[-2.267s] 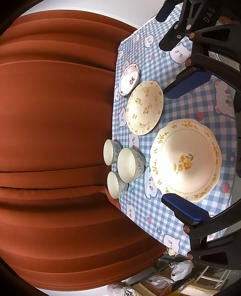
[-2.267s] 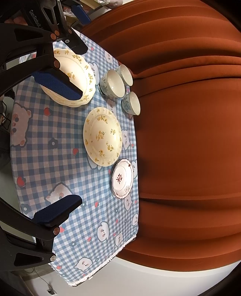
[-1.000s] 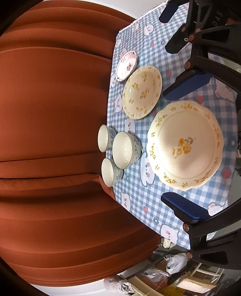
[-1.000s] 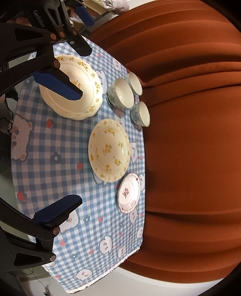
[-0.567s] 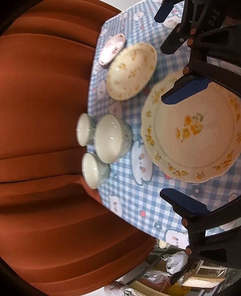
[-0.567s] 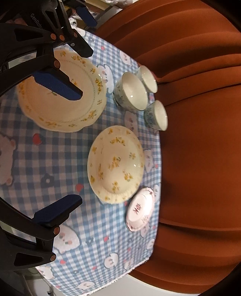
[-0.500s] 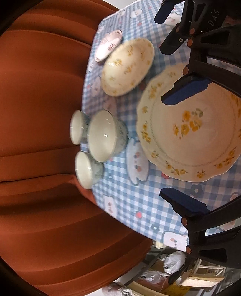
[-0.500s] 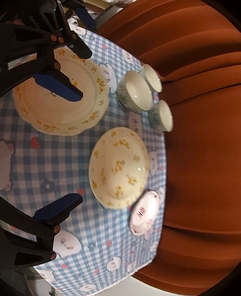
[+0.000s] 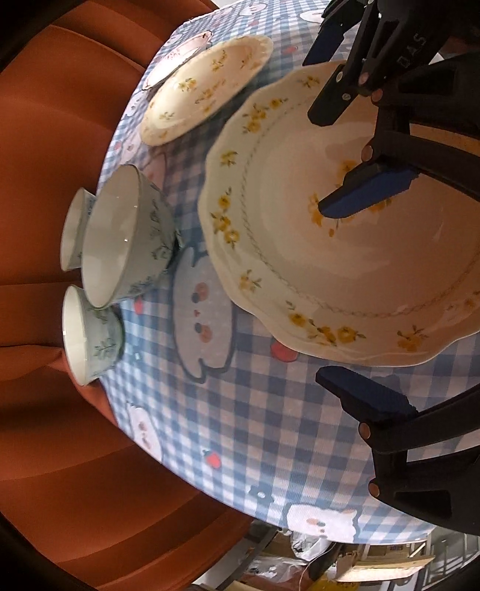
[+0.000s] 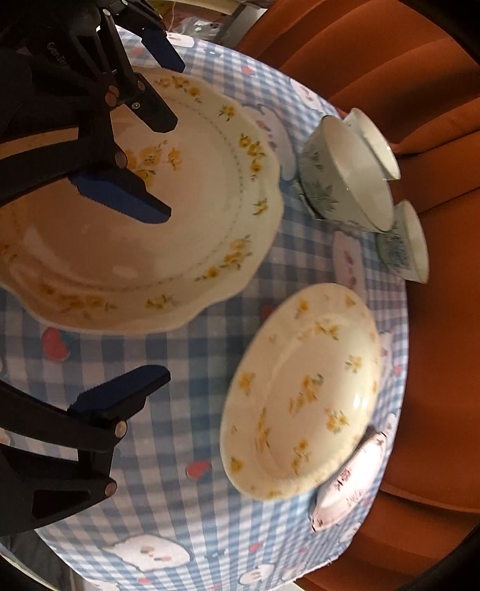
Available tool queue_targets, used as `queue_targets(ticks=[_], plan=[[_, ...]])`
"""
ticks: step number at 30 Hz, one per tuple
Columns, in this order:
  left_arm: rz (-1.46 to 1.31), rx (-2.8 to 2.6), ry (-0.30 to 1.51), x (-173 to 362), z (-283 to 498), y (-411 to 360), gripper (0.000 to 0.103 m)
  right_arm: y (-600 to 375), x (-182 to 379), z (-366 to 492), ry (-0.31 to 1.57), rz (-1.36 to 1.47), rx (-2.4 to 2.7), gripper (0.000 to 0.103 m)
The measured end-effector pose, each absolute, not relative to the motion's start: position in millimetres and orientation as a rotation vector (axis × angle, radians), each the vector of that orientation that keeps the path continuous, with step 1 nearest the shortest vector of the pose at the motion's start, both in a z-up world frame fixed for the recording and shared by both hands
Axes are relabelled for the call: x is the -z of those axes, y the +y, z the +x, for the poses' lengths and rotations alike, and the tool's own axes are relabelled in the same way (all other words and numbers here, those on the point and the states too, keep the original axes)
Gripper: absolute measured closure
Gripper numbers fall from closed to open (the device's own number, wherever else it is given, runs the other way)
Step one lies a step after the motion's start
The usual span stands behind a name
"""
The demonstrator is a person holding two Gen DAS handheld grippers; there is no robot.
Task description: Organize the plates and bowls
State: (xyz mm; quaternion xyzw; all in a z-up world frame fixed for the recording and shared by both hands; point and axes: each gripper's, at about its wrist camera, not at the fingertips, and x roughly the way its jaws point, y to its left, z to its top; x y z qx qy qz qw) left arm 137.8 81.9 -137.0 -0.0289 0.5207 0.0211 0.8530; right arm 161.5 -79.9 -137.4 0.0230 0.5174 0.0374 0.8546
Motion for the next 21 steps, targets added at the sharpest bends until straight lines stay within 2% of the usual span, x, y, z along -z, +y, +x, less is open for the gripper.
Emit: queue_targets(ticks=[5,10,21], plan=[[-0.066,-0.005,1.123,147.9,145.8,86.1,0.026,-72.4,150.3,168.1,1.134,0.056,-0.081,0.035],[-0.071,0.012,1.144,152.6,150.8,87.1,0.029,-68.3,152.1,171.3,1.148,0.061,-0.08,0.036],[-0.116,0.039,1.204,153.7,153.6,90.3,0.03,-64.3,148.1,178.8,1.192,0.035,-0.042,0.036]])
